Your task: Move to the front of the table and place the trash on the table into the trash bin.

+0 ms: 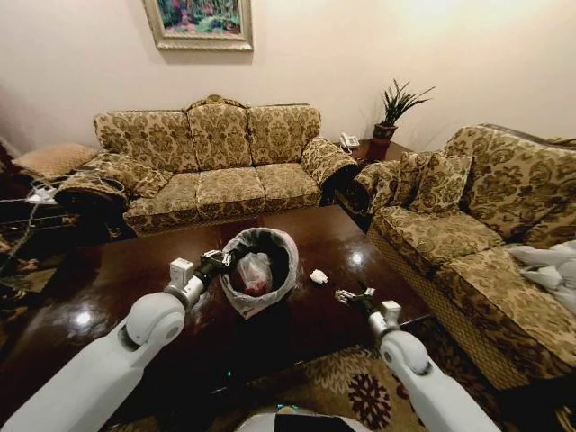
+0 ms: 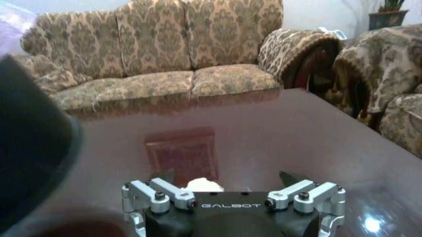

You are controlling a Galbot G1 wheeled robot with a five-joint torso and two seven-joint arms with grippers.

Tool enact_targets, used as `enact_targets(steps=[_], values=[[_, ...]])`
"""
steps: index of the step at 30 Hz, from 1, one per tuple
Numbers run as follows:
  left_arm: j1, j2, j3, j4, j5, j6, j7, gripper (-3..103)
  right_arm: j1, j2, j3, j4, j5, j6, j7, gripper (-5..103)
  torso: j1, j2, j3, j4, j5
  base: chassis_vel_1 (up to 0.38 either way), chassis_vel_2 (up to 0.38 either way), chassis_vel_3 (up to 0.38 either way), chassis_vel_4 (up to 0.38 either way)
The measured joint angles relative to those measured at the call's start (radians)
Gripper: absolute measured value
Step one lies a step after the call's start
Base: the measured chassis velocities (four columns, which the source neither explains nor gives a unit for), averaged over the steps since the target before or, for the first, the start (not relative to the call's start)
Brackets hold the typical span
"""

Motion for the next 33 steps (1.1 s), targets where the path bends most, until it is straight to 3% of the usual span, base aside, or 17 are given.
enact_targets(steps=[6,14,27,30,32,33], values=[[-0.118,0.023,0.045,0.106,-0.01,-0.009,0.008,3,0.103,0.013,-0.042,-0.126,0.0,0.012,-0.031,100,0.0,0.0,0.0,0.0,0.0002,0.0,0.0,0.0,0.0],[-0.288,0.013,0.128,0.246,-0.042,-0.009,0.041,3,0.15,0.069,-0.056,-0.255,-0.003,0.043,-0.139,100,0.0,0.0,0.0,-0.0008,-0.0001,0.0,0.0,0.0,0.0],[-0.282,0.017,0.123,0.257,-0.043,-0.009,0.069,3,0.299,0.147,-0.124,-0.431,-0.043,0.073,-0.207,101,0.0,0.0,0.0,-0.0002,0.0002,0.0,0.0,0.0,0.0],[-0.27,0.014,0.118,0.237,-0.042,-0.009,0.065,3,0.315,0.162,-0.135,-0.449,-0.064,0.066,-0.208,85,0.0,0.0,0.0,-0.0003,0.0003,0.0,0.0,0.0,0.0],[-0.266,0.014,0.117,0.233,-0.042,-0.009,0.065,3,0.314,0.163,-0.136,-0.45,-0.067,0.065,-0.207,85,0.0,0.0,0.0,-0.0003,0.0003,0.0,0.0,0.0,0.0],[-0.256,0.012,0.114,0.224,-0.042,-0.009,0.064,3,0.309,0.166,-0.137,-0.451,-0.071,0.065,-0.202,80,0.0,0.0,0.0,-0.0003,0.0003,0.0,0.0,0.0,0.0]])
